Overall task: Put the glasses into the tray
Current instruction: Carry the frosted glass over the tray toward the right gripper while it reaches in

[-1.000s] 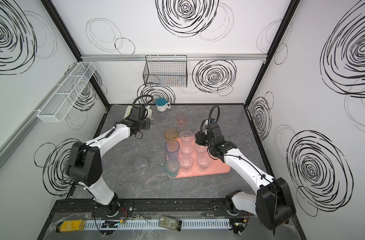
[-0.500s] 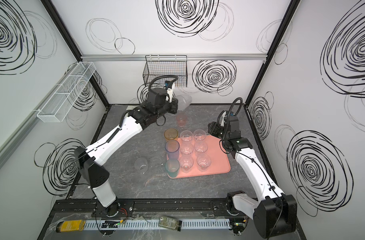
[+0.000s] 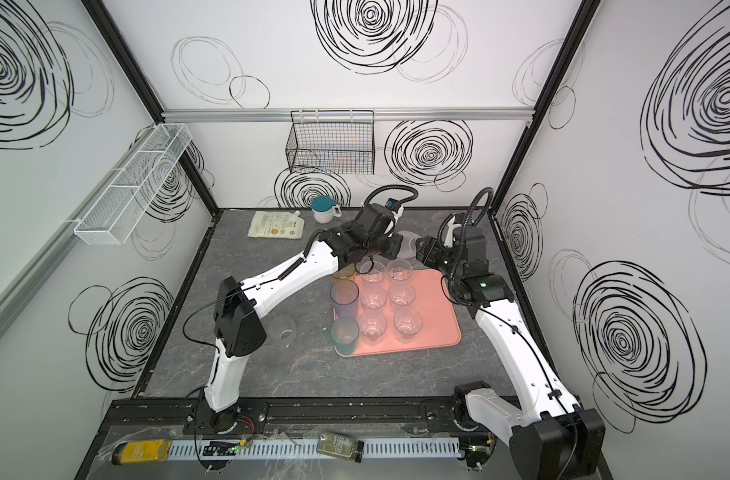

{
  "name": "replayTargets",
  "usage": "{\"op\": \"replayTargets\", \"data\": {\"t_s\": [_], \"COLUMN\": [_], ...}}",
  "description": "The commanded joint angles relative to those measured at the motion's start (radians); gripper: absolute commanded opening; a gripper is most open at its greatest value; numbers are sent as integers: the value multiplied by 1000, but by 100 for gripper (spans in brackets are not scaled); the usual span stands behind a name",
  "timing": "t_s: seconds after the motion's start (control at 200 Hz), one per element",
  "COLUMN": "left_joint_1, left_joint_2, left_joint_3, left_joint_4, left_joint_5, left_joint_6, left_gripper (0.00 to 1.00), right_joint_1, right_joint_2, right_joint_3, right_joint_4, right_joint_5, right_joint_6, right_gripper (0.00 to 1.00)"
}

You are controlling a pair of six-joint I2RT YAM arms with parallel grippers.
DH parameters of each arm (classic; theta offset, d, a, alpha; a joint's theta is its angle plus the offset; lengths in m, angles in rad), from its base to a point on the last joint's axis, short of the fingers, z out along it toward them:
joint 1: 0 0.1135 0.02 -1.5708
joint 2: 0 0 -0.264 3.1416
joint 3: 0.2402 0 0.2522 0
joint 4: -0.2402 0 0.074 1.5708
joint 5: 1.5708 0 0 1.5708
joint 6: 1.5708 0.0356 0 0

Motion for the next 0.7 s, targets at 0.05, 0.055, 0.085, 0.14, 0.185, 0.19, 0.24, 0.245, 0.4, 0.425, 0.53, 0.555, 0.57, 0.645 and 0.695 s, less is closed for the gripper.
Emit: {"op": "replayTargets", "data": {"t_s": [0.05,0.055,0.085,0.14,0.185,0.19,0.24,0.245,0.4,0.425,0.53,0.555,0.57,0.645,0.695], "left_joint_1": [-1,0,1,1,2,2,2,1,-28,-34,-47,-49,-49,-56,-64], "left_joint_2": [-48,-48,-49,-52,-55,-55,-63,-64,-105,-109,-125,-129,-134,-146,-145], "left_joint_3": [-22,-22,-22,-24,-25,-25,-32,-33,-83,-94,-122,-131,-137,-157,-160], "left_joint_4": [65,65,65,67,69,69,71,71,102,110,124,131,136,160,166], "left_joint_5": [-2,-2,0,-2,1,2,17,19,57,60,68,66,65,67,74], "left_joint_6": [-26,-26,-27,-27,-27,-27,-29,-30,-49,-54,-71,-75,-76,-88,-87], "left_gripper": [0,0,0,0,0,0,0,0,0,0,0,0,0,1,2], "right_joint_1": [82,84,103,125,136,136,137,137,138,137,131,130,129,124,124], "right_joint_2": [42,42,40,35,29,28,23,23,42,48,80,86,89,97,91], "right_joint_3": [54,54,48,27,1,-3,-33,-37,-60,-58,-45,-43,-42,-44,-53], "right_joint_4": [26,27,29,31,29,28,26,26,34,37,39,38,39,37,47], "right_joint_5": [50,54,80,127,171,177,220,226,327,339,385,394,398,416,422], "right_joint_6": [16,15,14,5,-5,-7,-23,-24,-83,-93,-121,-128,-130,-137,-140], "right_gripper": [67,67,67,68,67,67,67,67,66,66,62,60,59,49,42]}}
